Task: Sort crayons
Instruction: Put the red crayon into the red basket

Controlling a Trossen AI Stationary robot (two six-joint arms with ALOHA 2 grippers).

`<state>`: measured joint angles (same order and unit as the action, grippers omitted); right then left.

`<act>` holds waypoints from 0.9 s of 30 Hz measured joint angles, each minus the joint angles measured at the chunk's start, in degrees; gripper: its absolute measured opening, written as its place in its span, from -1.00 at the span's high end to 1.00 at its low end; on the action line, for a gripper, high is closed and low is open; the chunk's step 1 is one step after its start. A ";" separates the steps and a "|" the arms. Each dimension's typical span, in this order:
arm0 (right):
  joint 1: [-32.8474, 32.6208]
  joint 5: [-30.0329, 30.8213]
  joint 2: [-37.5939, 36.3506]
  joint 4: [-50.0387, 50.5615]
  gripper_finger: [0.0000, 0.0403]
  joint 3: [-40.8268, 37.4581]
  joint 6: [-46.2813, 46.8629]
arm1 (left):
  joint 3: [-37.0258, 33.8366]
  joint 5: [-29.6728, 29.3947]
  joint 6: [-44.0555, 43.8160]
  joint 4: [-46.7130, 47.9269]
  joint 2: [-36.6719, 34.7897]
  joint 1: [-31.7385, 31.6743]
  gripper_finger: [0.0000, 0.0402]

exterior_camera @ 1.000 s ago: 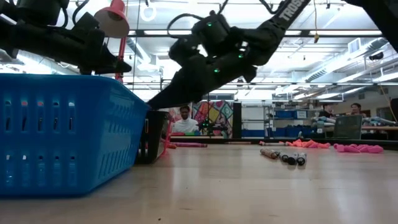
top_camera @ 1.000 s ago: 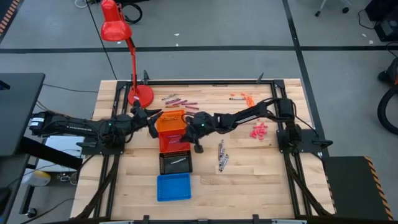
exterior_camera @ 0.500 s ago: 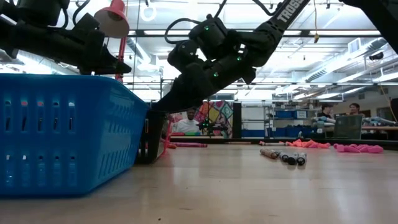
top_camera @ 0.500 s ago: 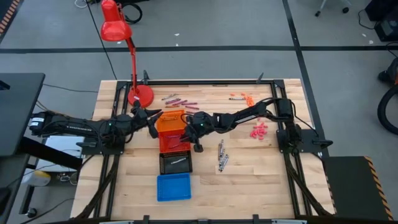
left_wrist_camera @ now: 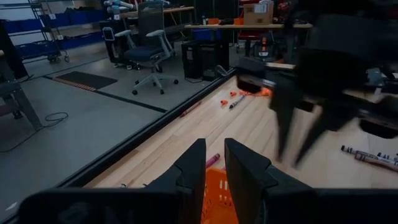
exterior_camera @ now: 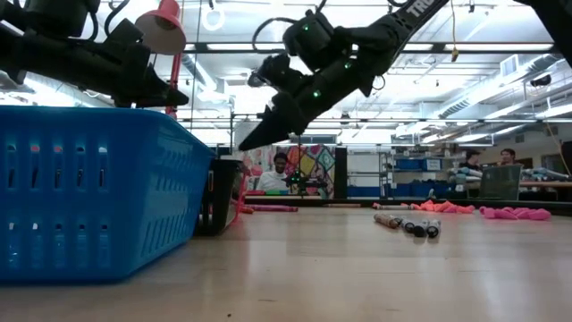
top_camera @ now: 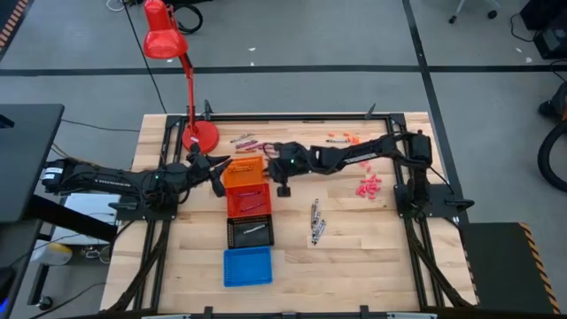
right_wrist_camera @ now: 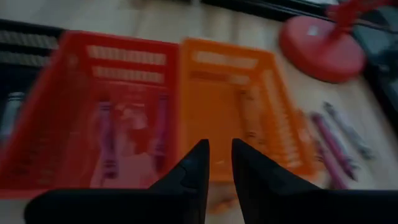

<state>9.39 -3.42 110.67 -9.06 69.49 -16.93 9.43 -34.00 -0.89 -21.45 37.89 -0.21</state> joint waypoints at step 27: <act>10.73 1.73 0.81 3.38 0.10 -5.73 13.41 | 0.00 -0.02 0.02 0.30 0.00 0.00 0.65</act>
<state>20.12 -1.69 111.48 -5.68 63.77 -3.52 9.43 -34.02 -0.86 -21.15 37.89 -0.21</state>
